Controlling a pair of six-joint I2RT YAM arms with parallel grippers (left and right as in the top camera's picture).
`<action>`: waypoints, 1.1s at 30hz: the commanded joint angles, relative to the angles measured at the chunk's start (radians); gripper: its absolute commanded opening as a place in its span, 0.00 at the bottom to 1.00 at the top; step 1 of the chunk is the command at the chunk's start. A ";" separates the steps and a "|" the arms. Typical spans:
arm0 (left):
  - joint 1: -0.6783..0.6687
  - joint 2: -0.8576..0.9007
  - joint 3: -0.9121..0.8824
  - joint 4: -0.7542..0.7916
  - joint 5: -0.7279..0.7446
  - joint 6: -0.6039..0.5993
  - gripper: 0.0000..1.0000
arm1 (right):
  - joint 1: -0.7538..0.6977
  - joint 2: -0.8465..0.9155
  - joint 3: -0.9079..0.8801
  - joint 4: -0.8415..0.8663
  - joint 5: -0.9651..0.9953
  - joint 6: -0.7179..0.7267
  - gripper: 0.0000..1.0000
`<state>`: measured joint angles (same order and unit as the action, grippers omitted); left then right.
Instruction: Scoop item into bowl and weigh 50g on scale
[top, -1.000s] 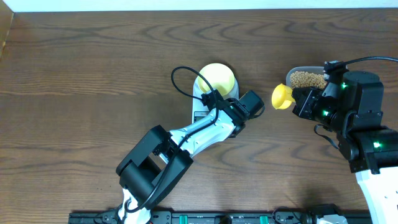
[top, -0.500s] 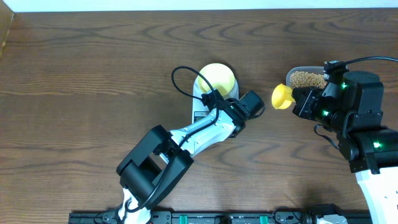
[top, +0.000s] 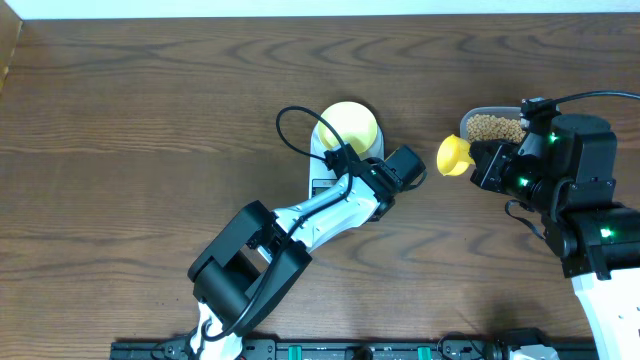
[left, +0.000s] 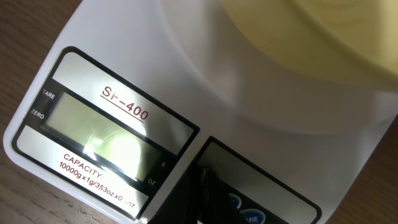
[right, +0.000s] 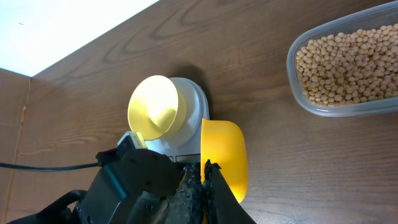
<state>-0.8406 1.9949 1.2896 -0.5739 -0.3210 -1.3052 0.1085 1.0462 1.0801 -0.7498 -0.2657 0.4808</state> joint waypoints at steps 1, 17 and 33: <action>-0.010 0.098 -0.029 0.008 0.112 0.005 0.07 | -0.007 0.001 0.016 -0.003 -0.006 -0.018 0.01; -0.024 0.104 -0.029 0.012 0.119 0.005 0.07 | -0.007 0.001 0.016 -0.003 -0.014 -0.018 0.01; -0.022 -0.017 -0.014 -0.045 -0.017 0.063 0.08 | -0.007 0.001 0.016 -0.002 -0.014 -0.018 0.01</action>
<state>-0.8597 1.9915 1.3010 -0.5945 -0.3241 -1.2621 0.1085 1.0462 1.0801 -0.7506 -0.2733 0.4808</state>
